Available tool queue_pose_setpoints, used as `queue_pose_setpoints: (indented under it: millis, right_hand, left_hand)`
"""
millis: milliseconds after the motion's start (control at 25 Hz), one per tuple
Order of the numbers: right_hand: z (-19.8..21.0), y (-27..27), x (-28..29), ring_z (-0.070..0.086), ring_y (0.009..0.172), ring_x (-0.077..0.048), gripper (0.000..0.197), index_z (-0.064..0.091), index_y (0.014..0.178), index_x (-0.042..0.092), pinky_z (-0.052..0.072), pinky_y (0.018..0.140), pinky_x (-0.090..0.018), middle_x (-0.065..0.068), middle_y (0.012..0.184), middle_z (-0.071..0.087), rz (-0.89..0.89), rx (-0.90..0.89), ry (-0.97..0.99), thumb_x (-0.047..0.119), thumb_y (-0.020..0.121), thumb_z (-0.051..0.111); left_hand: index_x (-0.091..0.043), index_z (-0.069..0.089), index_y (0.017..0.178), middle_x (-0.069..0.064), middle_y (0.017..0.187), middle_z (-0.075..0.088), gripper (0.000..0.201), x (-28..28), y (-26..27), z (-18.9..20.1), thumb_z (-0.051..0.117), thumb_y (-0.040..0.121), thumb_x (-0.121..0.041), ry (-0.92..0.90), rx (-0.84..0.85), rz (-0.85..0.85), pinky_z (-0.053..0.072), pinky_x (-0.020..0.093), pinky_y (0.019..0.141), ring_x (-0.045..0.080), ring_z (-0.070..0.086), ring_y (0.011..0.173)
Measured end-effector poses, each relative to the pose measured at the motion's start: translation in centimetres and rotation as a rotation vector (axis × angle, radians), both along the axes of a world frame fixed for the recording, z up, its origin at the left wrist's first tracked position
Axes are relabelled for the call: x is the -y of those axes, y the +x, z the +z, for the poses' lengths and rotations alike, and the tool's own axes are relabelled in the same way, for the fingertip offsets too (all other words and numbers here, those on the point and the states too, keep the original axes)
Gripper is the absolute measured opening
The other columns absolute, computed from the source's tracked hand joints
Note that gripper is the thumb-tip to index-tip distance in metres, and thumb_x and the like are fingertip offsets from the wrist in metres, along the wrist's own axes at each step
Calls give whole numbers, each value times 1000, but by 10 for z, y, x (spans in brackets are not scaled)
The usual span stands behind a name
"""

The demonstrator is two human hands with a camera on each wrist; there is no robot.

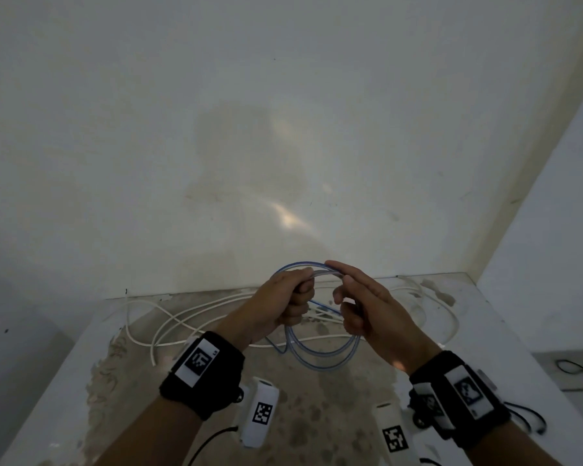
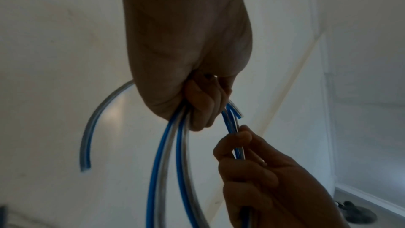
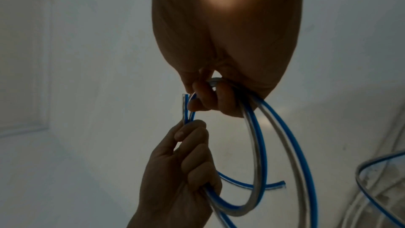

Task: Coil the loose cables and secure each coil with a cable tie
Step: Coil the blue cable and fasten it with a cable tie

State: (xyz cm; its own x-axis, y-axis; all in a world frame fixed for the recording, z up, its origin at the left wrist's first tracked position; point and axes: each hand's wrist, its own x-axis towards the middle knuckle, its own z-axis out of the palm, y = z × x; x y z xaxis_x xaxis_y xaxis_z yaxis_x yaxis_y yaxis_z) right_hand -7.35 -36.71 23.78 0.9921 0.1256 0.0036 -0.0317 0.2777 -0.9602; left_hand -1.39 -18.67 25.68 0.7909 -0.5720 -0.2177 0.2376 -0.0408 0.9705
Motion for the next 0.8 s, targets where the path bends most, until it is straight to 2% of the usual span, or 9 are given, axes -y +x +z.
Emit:
queue_pose_setpoints:
  millis: [120, 280, 400, 480, 560, 600, 640, 720, 800]
  right_hand:
    - [1, 3, 3, 9, 58, -20, 36, 63, 130, 31, 13, 51, -30, 0, 73, 46, 43, -10, 14, 20, 105, 40]
    - [1, 2, 7, 10, 57, -21, 34, 65, 127, 31, 12, 49, -30, -4, 69, 29, -27, 32, -116, 21, 104, 42]
    - [-2, -1, 5, 11, 55, -20, 28, 70, 119, 28, 15, 45, -27, -8, 67, 16, -142, 67, -184, 23, 102, 49]
    - [-5, -1, 4, 11, 53, -20, 26, 72, 116, 27, 17, 43, -24, -9, 65, 14, -201, 44, -197, 23, 101, 52]
    - [-5, -1, 6, 14, 50, -17, 25, 73, 115, 25, 19, 41, -22, -6, 62, 19, -233, 35, -229, 23, 101, 53]
    - [-3, -2, 7, 20, 46, -12, 24, 73, 115, 23, 22, 39, -21, 1, 57, 26, -238, 50, -273, 22, 101, 53]
    - [0, -4, 7, 28, 41, -4, 23, 73, 115, 20, 26, 39, -15, 12, 51, 35, -236, 82, -334, 20, 100, 54]
    - [4, -6, 6, 50, 41, 3, 20, 72, 112, 17, 36, 40, -8, 21, 48, 53, -235, 146, -451, 17, 98, 57]
    - [3, -5, 6, 53, 43, 7, 18, 74, 109, 15, 37, 42, -5, 23, 52, 59, -265, 180, -497, 18, 97, 60]
  left_hand:
    - [-20, 36, 62, -7, 53, 20, 44, 3, -1, -1, 33, 104, -33, -40, -24, -3, 13, 20, 40, 9, 12, 42]
    - [-15, 45, 70, -6, 53, 22, 41, 6, -5, -2, 34, 105, -33, 33, 62, 28, 17, 22, 43, 10, 16, 43]
    - [-14, 56, 91, -2, 54, 37, 25, 9, -9, -11, 40, 104, -29, 238, 415, 194, 34, 33, 46, 15, 34, 43]
    - [-20, 52, 111, 3, 64, 49, 17, 7, -15, -19, 43, 102, -30, 339, 654, 212, 46, 39, 57, 18, 48, 54]
    - [-20, 50, 122, 4, 87, 62, 24, 3, -17, -28, 43, 102, -31, 523, 787, 125, 49, 37, 72, 17, 58, 75]
    - [-19, 52, 121, 3, 98, 65, 25, 1, -17, -31, 40, 103, -31, 641, 854, 94, 49, 39, 78, 19, 60, 86]
    - [-19, 54, 118, 3, 103, 66, 26, -1, -16, -32, 37, 104, -32, 737, 918, 82, 48, 40, 81, 21, 60, 91]
    - [-19, 55, 118, 3, 106, 66, 29, -6, -15, -32, 33, 104, -34, 836, 1012, 67, 48, 41, 83, 24, 61, 94]
    - [-17, 55, 128, 6, 110, 68, 36, -6, -15, -30, 35, 104, -34, 890, 1096, 62, 49, 40, 84, 28, 62, 99]
